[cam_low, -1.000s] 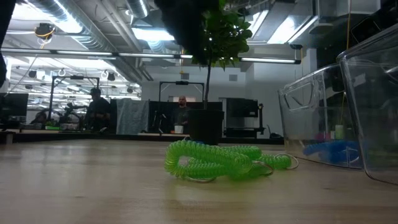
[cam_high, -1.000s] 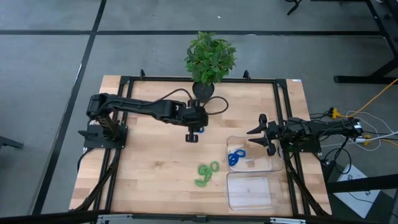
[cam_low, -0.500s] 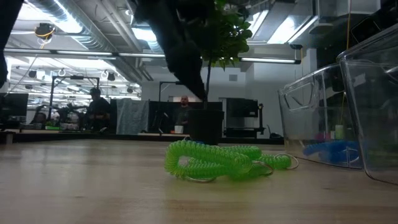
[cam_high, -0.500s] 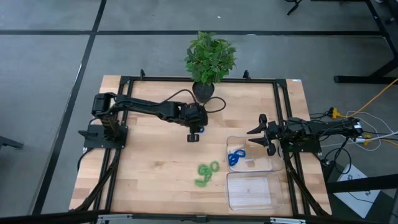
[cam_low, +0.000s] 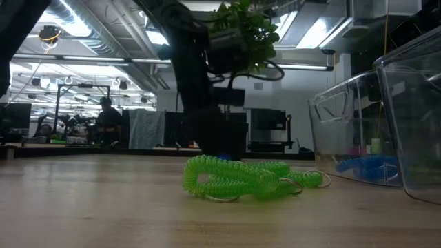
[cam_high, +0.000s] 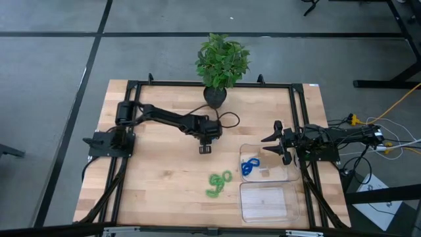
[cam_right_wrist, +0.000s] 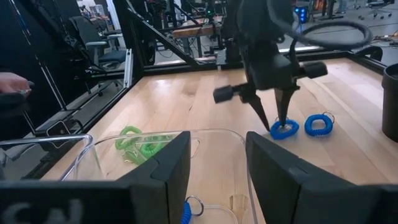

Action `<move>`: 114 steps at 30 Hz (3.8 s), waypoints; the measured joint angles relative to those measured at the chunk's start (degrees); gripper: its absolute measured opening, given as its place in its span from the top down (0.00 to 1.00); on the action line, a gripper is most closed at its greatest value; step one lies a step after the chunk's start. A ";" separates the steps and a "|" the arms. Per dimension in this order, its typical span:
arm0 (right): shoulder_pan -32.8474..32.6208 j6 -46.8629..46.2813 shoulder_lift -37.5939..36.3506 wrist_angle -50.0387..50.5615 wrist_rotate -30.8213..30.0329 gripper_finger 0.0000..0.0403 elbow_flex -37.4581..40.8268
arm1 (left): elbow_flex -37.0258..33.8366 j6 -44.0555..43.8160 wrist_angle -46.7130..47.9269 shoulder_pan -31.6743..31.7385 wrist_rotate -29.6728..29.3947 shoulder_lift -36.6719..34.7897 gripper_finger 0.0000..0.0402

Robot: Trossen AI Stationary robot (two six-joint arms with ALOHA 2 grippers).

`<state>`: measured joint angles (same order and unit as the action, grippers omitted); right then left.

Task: Sort spring keychains
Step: Put the blue spring keychain in the top transparent bin

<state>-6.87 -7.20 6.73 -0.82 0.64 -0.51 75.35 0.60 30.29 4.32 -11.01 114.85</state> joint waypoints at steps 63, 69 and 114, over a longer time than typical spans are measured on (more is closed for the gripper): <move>0.00 0.00 0.00 0.00 0.00 0.62 0.00 | 0.00 0.71 0.26 -0.09 12.41 -9.05 0.94; 0.00 0.00 0.00 0.02 0.00 0.62 0.00 | 0.00 0.59 -0.19 -0.09 11.97 -13.06 0.94; 0.00 0.00 0.02 0.02 0.00 0.62 0.00 | 0.02 -0.08 -20.27 -2.52 5.77 -30.17 0.93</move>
<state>-6.87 -7.20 6.74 -0.80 0.64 -0.51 75.37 0.52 10.02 1.80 -5.24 84.69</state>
